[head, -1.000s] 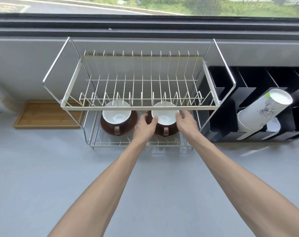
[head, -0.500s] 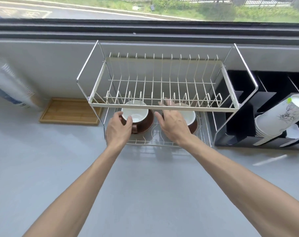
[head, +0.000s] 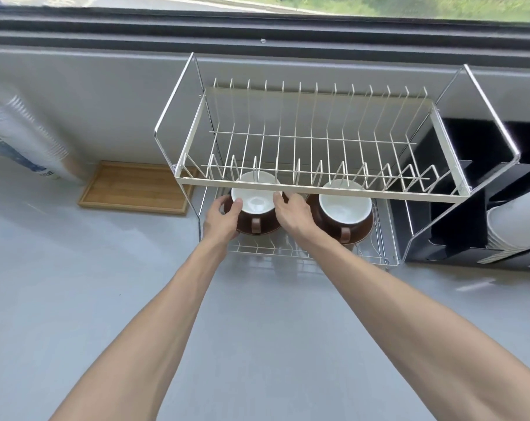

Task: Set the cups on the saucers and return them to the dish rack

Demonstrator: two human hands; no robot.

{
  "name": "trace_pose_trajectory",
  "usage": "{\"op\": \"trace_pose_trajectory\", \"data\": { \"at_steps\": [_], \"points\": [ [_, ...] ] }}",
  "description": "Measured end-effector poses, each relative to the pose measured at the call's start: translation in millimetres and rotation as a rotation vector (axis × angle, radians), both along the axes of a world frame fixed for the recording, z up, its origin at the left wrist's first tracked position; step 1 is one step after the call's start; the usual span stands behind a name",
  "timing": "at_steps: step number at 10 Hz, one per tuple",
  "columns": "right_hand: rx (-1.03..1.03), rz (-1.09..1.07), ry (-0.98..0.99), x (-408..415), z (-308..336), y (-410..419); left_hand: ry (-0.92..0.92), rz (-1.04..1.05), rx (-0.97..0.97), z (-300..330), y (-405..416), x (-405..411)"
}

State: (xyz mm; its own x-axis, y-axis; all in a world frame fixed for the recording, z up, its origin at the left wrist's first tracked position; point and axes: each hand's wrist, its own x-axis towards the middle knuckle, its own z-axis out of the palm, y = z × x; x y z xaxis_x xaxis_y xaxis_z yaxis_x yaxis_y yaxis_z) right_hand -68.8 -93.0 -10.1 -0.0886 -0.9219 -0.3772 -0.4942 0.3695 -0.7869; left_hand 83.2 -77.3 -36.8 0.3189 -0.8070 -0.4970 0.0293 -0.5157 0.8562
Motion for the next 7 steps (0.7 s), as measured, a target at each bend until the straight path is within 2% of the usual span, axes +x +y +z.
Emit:
{"op": "trace_pose_trajectory", "data": {
  "at_steps": [4,5,6,7],
  "points": [
    [-0.061,0.011,-0.008,0,-3,8,-0.034,-0.004,-0.004,-3,6,-1],
    [-0.072,0.03,0.005,-1,2,11,-0.11,-0.069,0.063,5,7,0],
    [-0.099,0.084,0.036,-3,10,16,-0.268,-0.225,0.143,19,10,3],
    [-0.074,0.136,0.129,-6,16,23,-0.512,-0.41,0.146,42,20,6]
  ]
}}
